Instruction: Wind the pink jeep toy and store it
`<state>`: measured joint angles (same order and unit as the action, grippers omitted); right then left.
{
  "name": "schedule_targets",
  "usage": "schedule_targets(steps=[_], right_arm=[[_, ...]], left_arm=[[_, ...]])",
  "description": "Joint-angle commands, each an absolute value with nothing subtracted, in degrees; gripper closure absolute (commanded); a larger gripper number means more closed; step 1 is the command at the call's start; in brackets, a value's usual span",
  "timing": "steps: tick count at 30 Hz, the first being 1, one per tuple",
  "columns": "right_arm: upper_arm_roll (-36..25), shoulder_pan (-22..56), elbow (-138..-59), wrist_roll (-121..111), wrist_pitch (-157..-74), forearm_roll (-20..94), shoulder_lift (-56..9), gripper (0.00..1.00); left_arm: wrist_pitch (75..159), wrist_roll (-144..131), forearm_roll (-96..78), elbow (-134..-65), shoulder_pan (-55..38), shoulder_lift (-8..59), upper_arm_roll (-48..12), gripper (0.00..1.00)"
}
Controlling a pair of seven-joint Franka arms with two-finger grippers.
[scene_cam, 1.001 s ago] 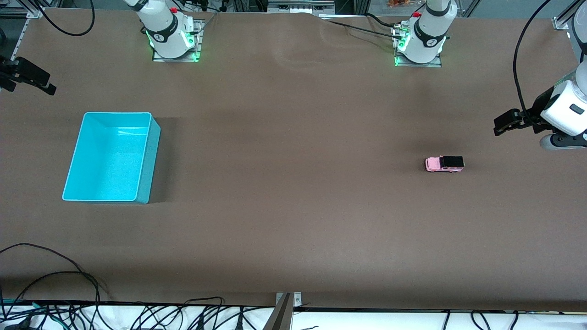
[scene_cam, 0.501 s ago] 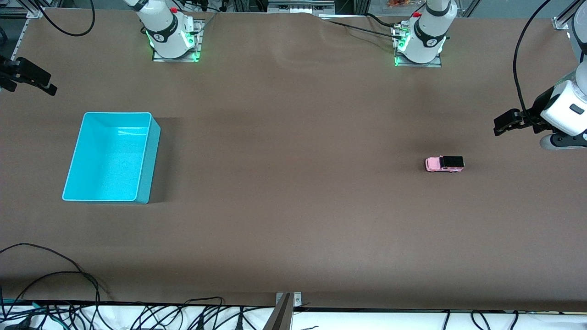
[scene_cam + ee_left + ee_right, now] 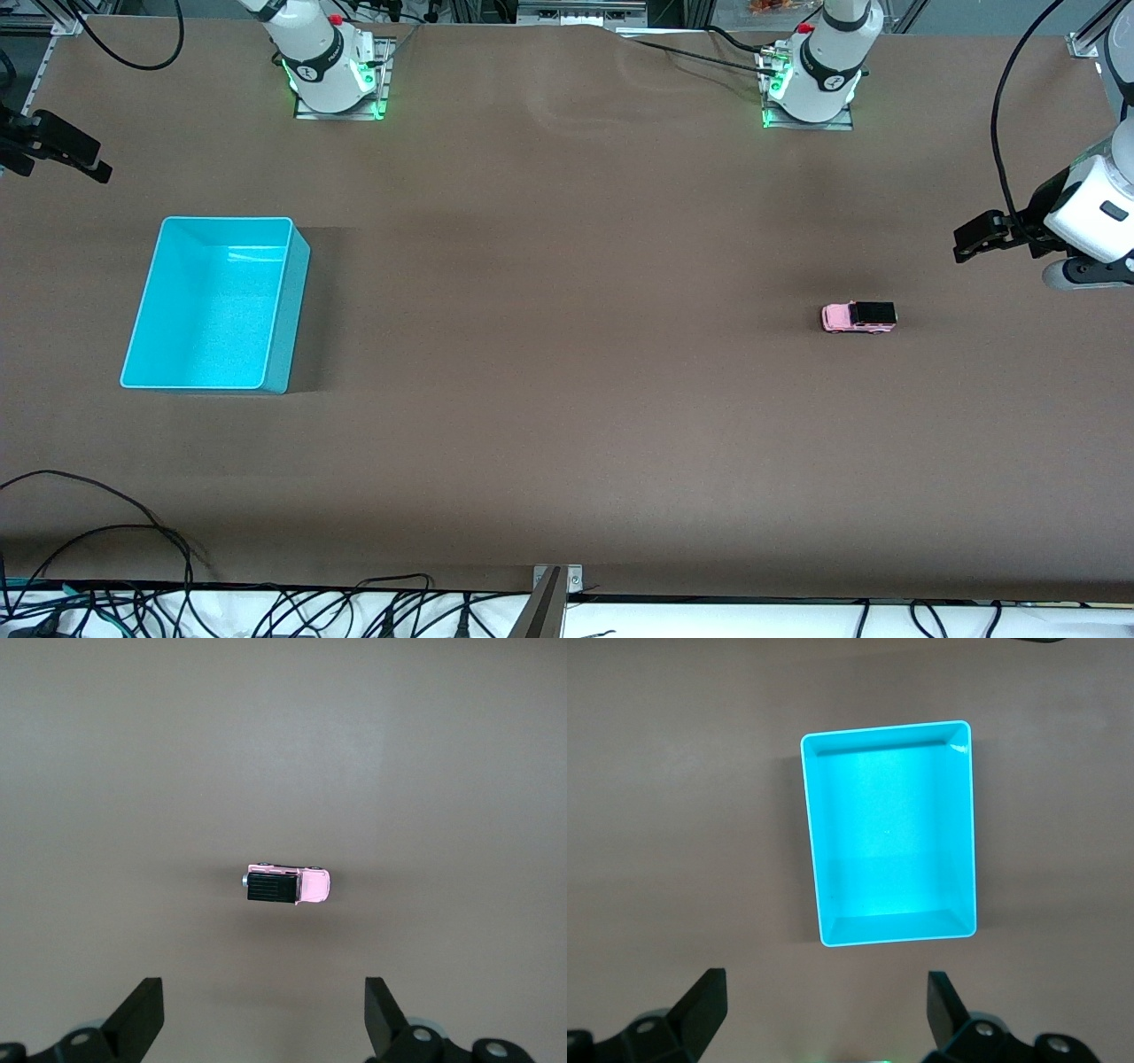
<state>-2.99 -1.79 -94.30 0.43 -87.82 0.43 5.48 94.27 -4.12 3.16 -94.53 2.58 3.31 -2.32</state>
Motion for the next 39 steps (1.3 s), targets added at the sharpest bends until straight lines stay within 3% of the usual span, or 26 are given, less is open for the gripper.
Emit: schedule_targets(steps=[1,39], right_arm=[[-3.2,-1.8,-92.4,0.8,-86.8,1.1,4.7,0.00],[-3.3,-1.8,-92.4,0.5,-86.6,1.0,4.7,0.00]], left_arm=[[94.0,-2.8,1.8,-95.4,2.9,2.3,-2.5,0.00],[94.0,-3.0,1.7,-94.6,3.0,3.0,-2.5,0.00]])
